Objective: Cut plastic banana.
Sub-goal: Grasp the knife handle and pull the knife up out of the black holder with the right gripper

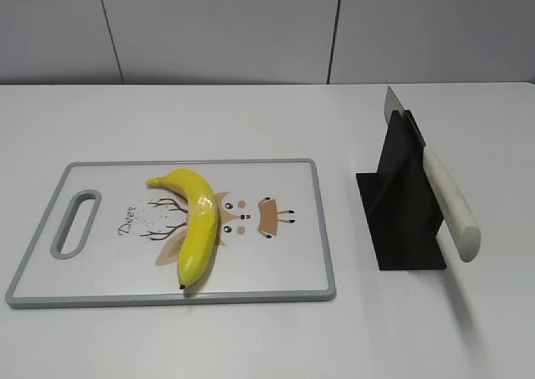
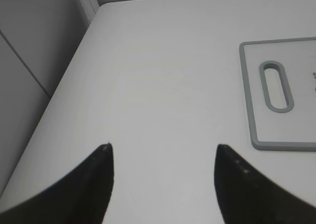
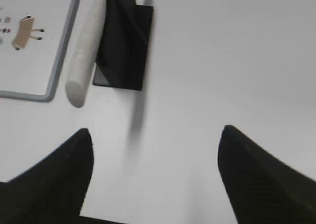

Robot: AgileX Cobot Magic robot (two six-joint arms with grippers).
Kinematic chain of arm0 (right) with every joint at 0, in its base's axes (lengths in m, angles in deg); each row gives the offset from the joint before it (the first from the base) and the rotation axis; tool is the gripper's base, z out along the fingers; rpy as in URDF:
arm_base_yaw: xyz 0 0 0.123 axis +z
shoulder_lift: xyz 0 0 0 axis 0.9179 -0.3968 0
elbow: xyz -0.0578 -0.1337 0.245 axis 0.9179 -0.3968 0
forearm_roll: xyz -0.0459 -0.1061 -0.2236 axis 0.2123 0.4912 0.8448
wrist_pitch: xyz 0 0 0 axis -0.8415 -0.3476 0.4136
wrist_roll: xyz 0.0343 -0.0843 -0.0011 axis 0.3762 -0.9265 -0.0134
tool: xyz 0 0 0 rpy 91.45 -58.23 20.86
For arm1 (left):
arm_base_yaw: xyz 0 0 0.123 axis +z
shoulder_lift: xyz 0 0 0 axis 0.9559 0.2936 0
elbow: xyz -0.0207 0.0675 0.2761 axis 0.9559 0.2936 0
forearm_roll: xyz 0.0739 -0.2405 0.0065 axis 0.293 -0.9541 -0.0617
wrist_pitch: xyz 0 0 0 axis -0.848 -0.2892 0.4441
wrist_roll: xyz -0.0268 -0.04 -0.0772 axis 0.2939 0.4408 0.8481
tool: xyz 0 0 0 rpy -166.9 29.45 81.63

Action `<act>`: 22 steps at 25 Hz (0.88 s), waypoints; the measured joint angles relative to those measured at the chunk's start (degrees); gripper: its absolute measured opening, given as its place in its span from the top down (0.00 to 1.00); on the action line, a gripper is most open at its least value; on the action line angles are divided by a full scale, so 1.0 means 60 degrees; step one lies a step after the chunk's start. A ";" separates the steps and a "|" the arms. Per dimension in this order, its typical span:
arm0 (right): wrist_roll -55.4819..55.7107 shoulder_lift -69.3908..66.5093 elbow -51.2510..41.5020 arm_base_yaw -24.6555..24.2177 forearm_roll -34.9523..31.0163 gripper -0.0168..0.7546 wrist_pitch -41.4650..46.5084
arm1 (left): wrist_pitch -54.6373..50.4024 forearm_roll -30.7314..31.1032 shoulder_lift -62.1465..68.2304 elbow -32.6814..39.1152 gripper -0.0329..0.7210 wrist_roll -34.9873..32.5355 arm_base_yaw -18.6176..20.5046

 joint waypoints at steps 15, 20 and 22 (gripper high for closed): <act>0.1347 -0.5024 0.2873 0.1802 -0.0145 0.21 0.1171 | 0.0000 0.0000 0.0000 0.0000 0.18 0.0000 0.0000; 0.1328 -0.6674 0.3800 0.1802 -0.0278 0.21 0.1623 | 0.0000 0.0000 0.0000 0.0000 0.18 0.0000 0.0000; 0.1328 -0.7178 0.3939 0.1802 -0.0334 0.21 0.1612 | 0.0000 0.0000 0.0000 0.0000 0.18 0.0000 0.0000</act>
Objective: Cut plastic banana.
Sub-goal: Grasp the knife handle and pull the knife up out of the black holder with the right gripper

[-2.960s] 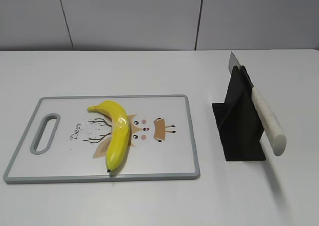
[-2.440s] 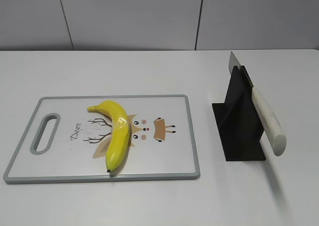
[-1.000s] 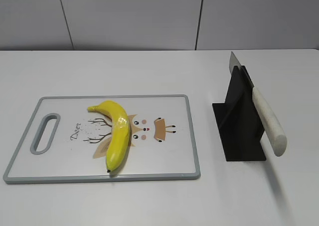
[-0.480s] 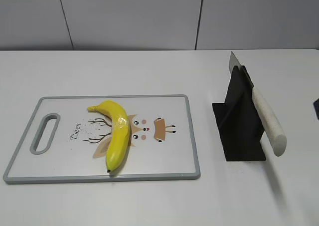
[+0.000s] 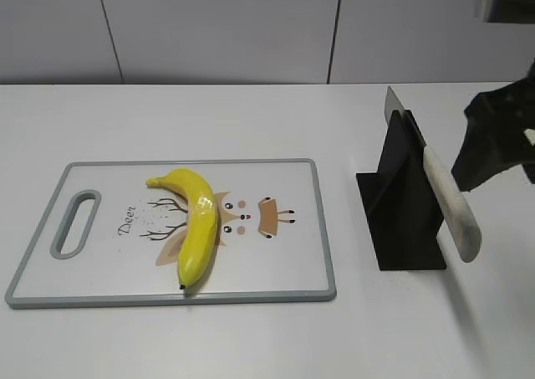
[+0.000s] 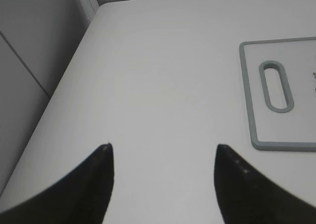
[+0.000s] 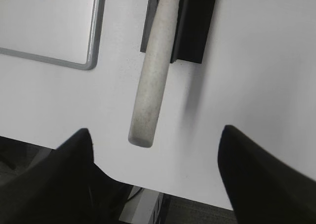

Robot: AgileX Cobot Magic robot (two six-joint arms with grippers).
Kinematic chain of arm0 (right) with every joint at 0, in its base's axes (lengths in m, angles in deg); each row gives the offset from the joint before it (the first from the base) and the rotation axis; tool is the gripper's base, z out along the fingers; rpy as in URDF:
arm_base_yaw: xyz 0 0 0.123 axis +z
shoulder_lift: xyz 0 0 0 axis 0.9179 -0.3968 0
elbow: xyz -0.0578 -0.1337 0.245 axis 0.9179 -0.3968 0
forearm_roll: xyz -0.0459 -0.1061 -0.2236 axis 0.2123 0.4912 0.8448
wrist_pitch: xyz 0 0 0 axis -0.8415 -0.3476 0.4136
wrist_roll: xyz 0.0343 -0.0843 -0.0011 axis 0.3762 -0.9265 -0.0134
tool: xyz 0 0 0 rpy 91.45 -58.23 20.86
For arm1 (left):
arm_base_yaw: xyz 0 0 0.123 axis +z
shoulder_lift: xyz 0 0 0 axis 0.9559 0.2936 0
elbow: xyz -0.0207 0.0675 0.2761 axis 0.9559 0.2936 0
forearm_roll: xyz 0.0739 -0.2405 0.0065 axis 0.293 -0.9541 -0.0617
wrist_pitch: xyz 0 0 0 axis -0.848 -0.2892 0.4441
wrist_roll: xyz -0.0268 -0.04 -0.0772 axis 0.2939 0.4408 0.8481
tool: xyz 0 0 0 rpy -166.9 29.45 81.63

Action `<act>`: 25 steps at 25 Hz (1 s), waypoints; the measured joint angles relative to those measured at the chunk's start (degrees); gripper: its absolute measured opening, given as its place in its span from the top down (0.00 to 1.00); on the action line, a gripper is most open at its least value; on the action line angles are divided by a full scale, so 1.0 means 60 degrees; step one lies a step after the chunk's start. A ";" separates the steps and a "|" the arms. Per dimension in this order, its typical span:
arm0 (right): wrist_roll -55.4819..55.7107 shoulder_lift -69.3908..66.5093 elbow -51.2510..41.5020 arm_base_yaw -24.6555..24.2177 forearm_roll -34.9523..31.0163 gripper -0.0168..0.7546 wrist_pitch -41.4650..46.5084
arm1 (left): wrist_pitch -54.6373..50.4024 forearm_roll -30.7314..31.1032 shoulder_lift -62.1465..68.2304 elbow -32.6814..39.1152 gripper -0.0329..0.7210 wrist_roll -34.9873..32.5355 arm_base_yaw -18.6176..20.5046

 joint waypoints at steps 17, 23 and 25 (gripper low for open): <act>0.0191 -0.3112 0.0047 0.0000 -0.0431 0.39 -0.0688 | 0.0000 0.0000 0.0000 0.0000 0.18 0.0000 0.0000; 0.0491 -0.3131 0.0047 -0.0010 -0.0488 0.76 -0.0629 | 0.0000 0.0000 0.0000 0.0000 0.19 0.0000 0.0000; 0.0529 -0.3131 0.0047 -0.0010 -0.0498 0.76 -0.0623 | 0.0000 -0.0010 0.0000 0.0000 0.20 0.0000 0.0000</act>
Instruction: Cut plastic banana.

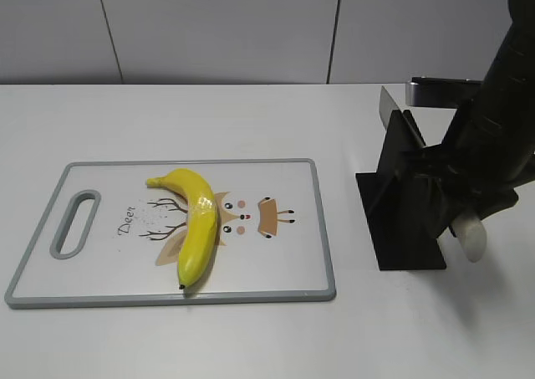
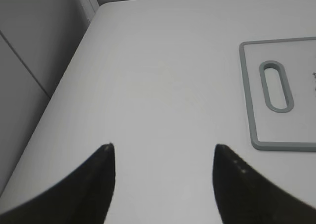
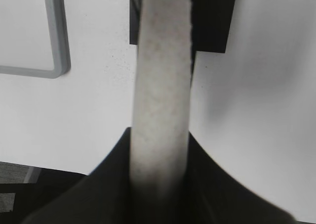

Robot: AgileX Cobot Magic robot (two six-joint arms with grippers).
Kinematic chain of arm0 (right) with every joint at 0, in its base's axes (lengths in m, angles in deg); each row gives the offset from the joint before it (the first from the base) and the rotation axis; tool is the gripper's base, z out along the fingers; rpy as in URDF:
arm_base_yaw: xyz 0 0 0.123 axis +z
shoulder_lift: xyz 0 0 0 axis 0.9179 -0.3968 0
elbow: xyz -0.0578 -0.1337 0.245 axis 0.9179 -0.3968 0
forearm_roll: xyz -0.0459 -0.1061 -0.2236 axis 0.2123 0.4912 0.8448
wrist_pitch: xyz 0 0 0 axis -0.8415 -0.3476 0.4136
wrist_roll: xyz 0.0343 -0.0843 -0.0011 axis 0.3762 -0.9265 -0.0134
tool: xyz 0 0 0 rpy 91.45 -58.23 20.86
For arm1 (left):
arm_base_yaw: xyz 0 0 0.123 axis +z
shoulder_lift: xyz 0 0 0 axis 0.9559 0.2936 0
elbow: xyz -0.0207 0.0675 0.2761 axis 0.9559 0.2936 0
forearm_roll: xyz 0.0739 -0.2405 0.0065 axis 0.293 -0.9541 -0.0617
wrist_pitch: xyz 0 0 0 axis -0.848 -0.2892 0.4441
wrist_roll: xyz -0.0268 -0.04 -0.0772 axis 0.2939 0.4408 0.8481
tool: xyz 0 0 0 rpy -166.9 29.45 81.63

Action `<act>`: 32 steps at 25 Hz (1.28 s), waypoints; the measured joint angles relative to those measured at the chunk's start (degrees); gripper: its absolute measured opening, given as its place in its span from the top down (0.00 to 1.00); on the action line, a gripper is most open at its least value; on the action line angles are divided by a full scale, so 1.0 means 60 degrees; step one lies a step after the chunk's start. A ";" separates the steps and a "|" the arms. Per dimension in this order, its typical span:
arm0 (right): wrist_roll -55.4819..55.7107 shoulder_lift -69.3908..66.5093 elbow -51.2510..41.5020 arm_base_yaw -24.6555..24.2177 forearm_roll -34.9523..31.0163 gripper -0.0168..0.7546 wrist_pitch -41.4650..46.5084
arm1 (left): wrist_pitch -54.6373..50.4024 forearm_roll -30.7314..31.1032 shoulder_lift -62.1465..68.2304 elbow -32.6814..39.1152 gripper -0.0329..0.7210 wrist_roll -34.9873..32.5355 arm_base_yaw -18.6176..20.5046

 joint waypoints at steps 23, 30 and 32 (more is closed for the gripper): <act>-0.0491 0.2488 0.0707 0.0017 -0.0200 0.77 0.0139 | 0.0008 0.0000 0.0000 0.0000 0.21 0.0000 0.0000; -0.3863 0.2174 0.1874 0.0017 -0.0467 0.77 0.0177 | 0.1233 -0.0597 0.0832 -0.0659 0.21 -0.0673 0.0000; -0.5308 0.1963 0.2107 0.0017 -0.0730 0.77 0.0195 | 0.1712 -0.1199 0.1667 -0.0880 0.21 -0.1249 0.0000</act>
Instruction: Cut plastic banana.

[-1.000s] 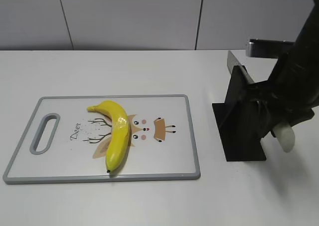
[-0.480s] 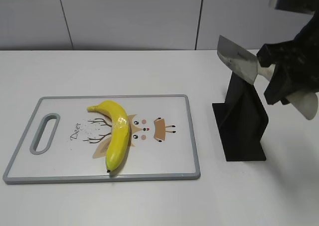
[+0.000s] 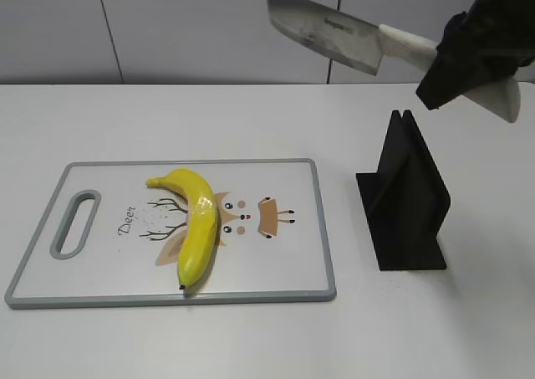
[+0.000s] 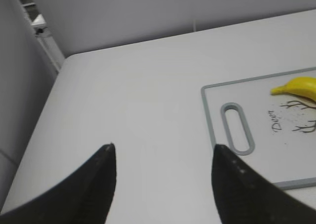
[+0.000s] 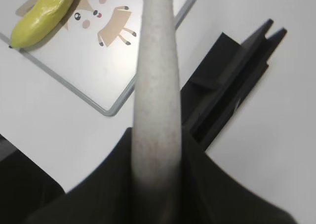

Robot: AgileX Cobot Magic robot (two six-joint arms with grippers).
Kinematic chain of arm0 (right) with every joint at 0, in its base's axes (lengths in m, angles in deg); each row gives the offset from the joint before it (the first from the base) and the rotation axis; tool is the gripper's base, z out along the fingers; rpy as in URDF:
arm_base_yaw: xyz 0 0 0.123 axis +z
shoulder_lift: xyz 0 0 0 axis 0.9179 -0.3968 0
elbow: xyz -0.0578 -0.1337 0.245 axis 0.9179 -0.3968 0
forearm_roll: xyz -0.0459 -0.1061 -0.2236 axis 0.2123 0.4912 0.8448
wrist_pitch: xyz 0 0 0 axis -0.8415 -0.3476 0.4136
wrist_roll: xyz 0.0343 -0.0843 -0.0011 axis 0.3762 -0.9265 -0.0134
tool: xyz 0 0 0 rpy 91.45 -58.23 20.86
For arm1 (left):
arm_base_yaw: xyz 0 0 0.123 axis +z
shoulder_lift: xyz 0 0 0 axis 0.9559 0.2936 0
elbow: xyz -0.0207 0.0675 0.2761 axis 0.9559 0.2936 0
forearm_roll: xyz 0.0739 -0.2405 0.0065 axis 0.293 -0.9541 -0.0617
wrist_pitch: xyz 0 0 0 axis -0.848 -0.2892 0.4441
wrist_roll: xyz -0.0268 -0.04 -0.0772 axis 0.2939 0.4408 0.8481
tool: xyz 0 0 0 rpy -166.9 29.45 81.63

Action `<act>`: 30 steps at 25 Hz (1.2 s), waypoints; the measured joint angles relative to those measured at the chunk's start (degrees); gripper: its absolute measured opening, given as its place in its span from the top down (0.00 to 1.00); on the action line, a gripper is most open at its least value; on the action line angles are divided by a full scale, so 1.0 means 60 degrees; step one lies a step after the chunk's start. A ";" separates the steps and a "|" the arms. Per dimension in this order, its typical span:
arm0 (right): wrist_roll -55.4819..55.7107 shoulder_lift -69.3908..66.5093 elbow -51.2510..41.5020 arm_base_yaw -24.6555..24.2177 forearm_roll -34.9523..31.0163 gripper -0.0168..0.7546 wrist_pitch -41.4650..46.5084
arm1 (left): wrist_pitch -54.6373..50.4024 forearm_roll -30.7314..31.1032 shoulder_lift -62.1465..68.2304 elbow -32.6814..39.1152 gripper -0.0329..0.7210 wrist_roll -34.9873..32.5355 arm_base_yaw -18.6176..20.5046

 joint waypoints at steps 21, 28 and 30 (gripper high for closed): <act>-0.7510 -0.3617 0.2572 0.1136 -0.1315 0.77 0.0464 | -0.0292 -0.3404 0.9466 -0.5317 0.21 -0.8232 -0.2237; -0.8409 -0.4029 0.2809 0.1375 -0.1786 0.77 0.0452 | -0.1237 -0.3184 1.1786 -0.6786 0.21 -0.8898 -0.2985; -0.8471 -0.4049 0.2809 0.1412 -0.1808 0.77 0.0358 | -0.1451 -0.3081 1.2261 -0.6990 0.21 -0.8898 -0.3118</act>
